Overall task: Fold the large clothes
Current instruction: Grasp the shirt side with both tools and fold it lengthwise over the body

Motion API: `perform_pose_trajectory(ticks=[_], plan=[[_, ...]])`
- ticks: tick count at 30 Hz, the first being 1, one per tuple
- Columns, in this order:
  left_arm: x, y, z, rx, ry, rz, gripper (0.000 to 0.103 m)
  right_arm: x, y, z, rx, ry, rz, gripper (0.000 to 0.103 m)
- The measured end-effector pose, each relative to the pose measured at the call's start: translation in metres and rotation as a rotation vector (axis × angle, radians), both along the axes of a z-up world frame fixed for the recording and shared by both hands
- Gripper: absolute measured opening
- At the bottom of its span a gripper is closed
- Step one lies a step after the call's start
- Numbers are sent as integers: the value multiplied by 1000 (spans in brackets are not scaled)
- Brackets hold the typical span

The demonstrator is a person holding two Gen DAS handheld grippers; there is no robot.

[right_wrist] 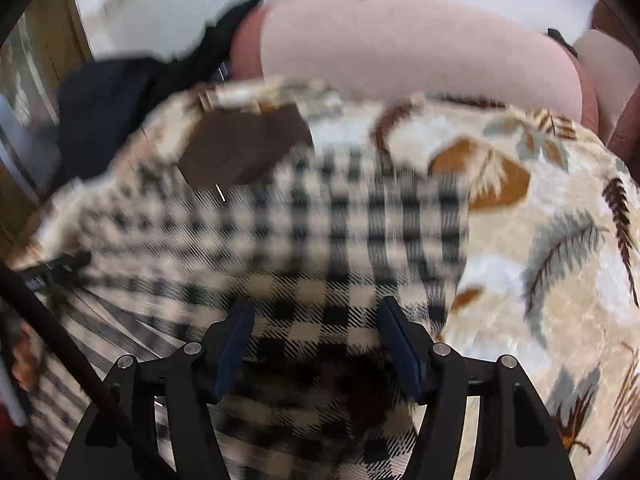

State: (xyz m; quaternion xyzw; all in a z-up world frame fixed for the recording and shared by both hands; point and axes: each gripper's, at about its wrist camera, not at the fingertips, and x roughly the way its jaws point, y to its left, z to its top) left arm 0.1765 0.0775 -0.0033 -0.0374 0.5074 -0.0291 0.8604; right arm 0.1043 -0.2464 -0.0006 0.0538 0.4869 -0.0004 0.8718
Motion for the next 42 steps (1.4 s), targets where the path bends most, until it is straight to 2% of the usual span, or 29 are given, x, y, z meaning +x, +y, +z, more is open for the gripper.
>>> perform_pose_trajectory(ticks=[2,4,6,9,12,14,15,16,17,19,25,30,34,37,38,41,42], plan=[[-7,7,13,-27,-5,-3,76,-7,-1,3,-25,-24,-3,66],[-17,13,28,-60,-28,-3,76,-20,2,19,-60,-45,-4,66],[-36,24,48,-70,-81,1,76,-41,1,37,-41,-84,6,68],[-60,38,57,-33,-117,-13,76,-72,-11,43,20,-76,4,69],[-83,45,43,38,-89,-29,76,-99,-20,31,106,-14,-2,69],[-95,51,25,28,-37,-32,74,-112,-23,18,132,28,-7,60],[-102,51,18,21,-10,-37,71,-121,-22,7,131,64,-11,58],[-108,51,13,19,15,-44,58,-129,-18,1,129,83,-15,58],[-118,49,8,33,28,-50,54,-137,-15,-4,123,89,-17,58],[-139,45,10,74,-12,-72,52,-160,-4,-2,68,54,-2,58],[-205,62,11,-17,-12,-78,50,-224,7,0,75,44,3,62],[-259,71,9,-11,-7,-109,50,-266,18,10,88,44,23,62],[-284,92,21,-108,-13,-91,50,-287,21,26,53,5,42,64],[-293,107,32,-162,-38,-65,50,-301,-9,45,139,-52,-33,70],[-295,112,36,-168,-63,-53,51,-306,-25,50,172,-74,-74,76],[-283,123,37,-183,-77,-19,55,-311,-62,48,225,-84,-167,79],[-277,125,36,-195,-74,-14,56,-311,-78,41,272,-73,-194,79]])
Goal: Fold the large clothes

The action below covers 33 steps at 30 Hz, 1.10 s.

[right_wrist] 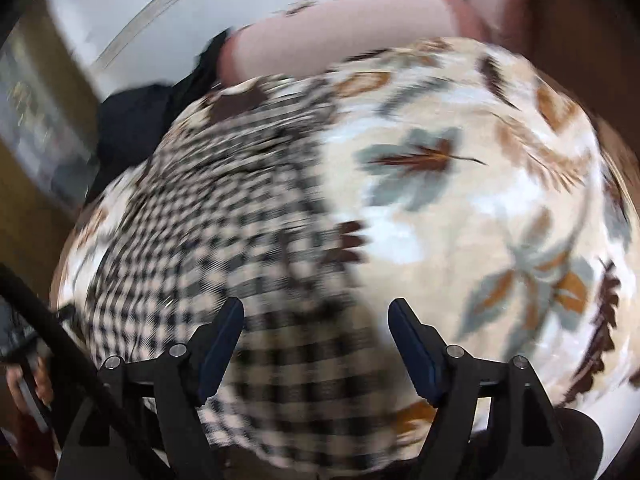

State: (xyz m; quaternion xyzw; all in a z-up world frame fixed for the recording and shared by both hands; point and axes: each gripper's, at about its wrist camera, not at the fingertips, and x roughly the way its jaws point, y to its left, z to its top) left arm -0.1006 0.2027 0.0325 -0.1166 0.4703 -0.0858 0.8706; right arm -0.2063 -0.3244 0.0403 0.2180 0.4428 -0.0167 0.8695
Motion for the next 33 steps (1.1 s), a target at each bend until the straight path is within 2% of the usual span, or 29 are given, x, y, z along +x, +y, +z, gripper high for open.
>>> perform_pose_trajectory(ticks=[4,7,8,10,11,15,17,20,22,25,27,28,31,33], plan=[[32,-2,-12,-93,37,-32,63,5,-31,-30,185,26,-42,79],[49,-10,-31,-164,102,-73,68,9,-37,-54,323,38,-62,80],[49,-12,-33,-168,98,-75,69,8,-37,-55,341,23,-74,81],[45,-16,-32,-166,85,-109,69,8,-32,-52,355,13,-53,83],[41,-19,-33,-198,92,-140,69,7,-30,-53,364,12,-35,83],[32,-16,-39,-264,101,-142,69,-2,-14,-58,414,20,37,83],[26,-11,-42,-309,109,-138,62,-7,-6,-61,443,29,66,83],[17,-4,-49,-346,132,-131,47,-13,3,-60,419,45,106,82],[9,-1,-52,-352,139,-123,44,-17,9,-60,406,53,130,82],[-3,-2,-53,-343,139,-107,44,-22,16,-61,426,54,153,79],[-8,-3,-54,-330,138,-92,44,-24,18,-64,421,62,166,70],[-10,-5,-54,-324,139,-84,45,-25,20,-64,417,59,169,69],[-15,-6,-56,-320,153,-88,55,-27,21,-63,415,55,168,68],[-21,-10,-58,-290,172,-95,59,-28,22,-62,399,59,179,68]])
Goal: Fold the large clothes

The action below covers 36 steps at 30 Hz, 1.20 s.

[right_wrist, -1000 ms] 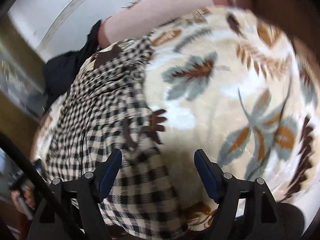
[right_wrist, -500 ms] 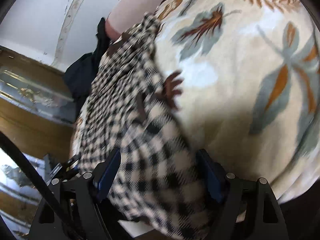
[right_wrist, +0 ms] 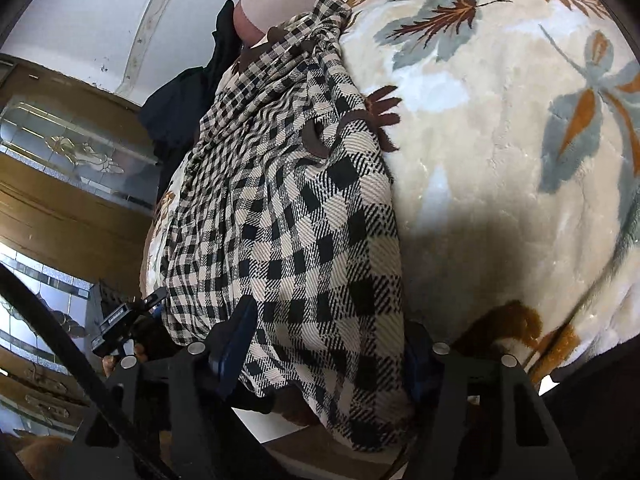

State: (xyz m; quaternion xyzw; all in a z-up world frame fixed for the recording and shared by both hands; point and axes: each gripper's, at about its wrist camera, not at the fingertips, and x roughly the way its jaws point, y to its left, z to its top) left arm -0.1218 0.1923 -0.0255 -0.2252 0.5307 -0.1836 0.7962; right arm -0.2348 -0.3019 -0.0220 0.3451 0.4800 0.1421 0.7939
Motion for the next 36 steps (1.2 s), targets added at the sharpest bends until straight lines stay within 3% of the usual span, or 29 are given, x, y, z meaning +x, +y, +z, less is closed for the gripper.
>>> perform_pose_trajectory(ticks=[3,9,10,13,17,19,21,23,32,36], plan=[[-9,-9,-4,47,14,-25,59,0,7,4,-45,-5,27,68],[-14,-10,-5,44,18,-21,59,2,13,5,-82,2,47,68],[-14,-9,-5,52,17,-17,54,3,14,5,-90,4,52,68],[-17,-11,-4,111,12,-2,24,6,19,7,-125,12,72,68],[-23,-11,5,132,-1,4,5,9,24,10,-167,28,100,66],[-26,-10,13,132,-6,5,5,11,23,13,-169,33,110,53],[-27,-6,23,125,-9,12,4,15,22,16,-151,42,120,28],[-25,-3,34,101,-8,24,4,19,20,22,-135,38,134,18],[-9,-23,91,72,-84,1,4,34,28,81,-89,-146,197,14],[16,-29,109,55,-116,-3,4,58,44,110,-170,-241,213,14]])
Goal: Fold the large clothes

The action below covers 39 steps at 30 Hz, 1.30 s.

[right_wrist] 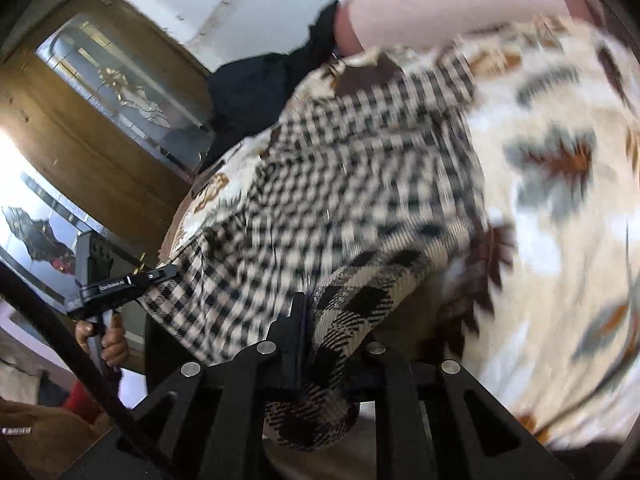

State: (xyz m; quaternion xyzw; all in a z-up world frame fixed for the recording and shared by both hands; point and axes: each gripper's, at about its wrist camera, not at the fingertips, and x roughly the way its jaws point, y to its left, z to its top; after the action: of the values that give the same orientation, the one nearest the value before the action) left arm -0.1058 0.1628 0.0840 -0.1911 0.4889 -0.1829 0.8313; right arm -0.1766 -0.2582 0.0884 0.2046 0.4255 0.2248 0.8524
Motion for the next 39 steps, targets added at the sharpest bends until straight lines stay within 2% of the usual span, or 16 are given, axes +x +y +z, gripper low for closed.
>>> perform_pose_trajectory(ticks=[5,9,20,24,27,33,39], plan=[[49,-11,17,40,-54,4,4,36,11,25,-58,-69,-13,14],[89,-21,22,59,-70,13,4,82,6,33,-61,-86,-61,14],[236,-28,14,20,-5,137,4,199,-36,27,-77,-96,-256,13],[293,-25,8,7,17,217,4,246,-65,5,-39,-40,-346,13],[325,-22,-6,1,58,252,4,280,-89,-26,11,41,-411,13],[358,-18,-25,-55,111,276,4,309,-115,-68,103,129,-467,14],[381,-9,-31,-177,136,308,5,321,-121,-85,143,168,-499,14]])
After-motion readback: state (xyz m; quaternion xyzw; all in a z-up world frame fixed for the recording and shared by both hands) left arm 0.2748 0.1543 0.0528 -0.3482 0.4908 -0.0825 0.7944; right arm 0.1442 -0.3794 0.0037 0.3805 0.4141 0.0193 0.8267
